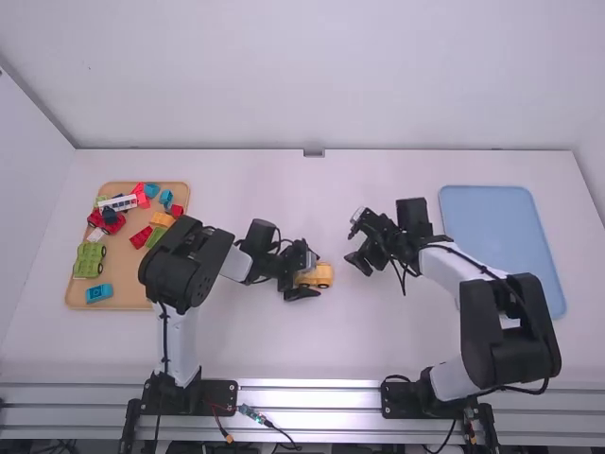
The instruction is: Assemble lego blocks to make yellow taxi
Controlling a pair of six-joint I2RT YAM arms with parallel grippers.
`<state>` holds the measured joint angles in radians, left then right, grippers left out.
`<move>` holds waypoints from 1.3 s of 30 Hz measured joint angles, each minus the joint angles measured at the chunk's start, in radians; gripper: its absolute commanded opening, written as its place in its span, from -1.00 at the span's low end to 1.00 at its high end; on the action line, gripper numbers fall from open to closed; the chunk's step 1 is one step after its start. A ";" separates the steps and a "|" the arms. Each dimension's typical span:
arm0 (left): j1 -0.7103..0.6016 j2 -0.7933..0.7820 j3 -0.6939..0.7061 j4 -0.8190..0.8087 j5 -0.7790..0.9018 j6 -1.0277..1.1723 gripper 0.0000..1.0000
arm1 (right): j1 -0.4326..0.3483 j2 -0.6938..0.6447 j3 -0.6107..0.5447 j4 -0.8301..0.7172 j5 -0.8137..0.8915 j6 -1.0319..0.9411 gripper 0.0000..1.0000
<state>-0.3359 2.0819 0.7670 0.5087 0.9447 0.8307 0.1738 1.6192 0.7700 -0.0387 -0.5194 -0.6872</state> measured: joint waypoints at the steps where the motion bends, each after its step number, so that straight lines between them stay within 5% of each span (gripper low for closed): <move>1: 0.005 -0.003 0.002 -0.013 0.000 -0.003 0.98 | 0.000 0.000 0.000 0.000 0.003 0.002 0.98; 8: 0.080 -0.129 0.001 -0.275 -0.099 -0.022 0.98 | -0.019 0.000 0.000 0.000 0.003 0.005 0.98; 15: 0.186 -0.386 0.000 -0.641 -0.391 -0.042 0.98 | -0.030 0.000 0.000 0.003 0.006 0.005 0.98; 21: 0.260 -0.528 0.024 -0.685 -0.708 -0.270 0.99 | -0.030 0.000 0.000 0.005 0.006 0.005 0.98; 32: 0.702 -0.523 0.411 -0.996 -0.872 -0.889 0.98 | -0.030 0.000 0.054 -0.029 0.006 0.005 0.97; 39: 0.801 -0.415 0.609 -1.091 -0.813 -1.092 0.98 | -0.030 0.000 0.062 -0.020 0.006 0.007 0.98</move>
<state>0.4648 1.6672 1.3762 -0.5819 0.1318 -0.2611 0.1436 1.6188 0.8318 -0.0589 -0.5129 -0.6804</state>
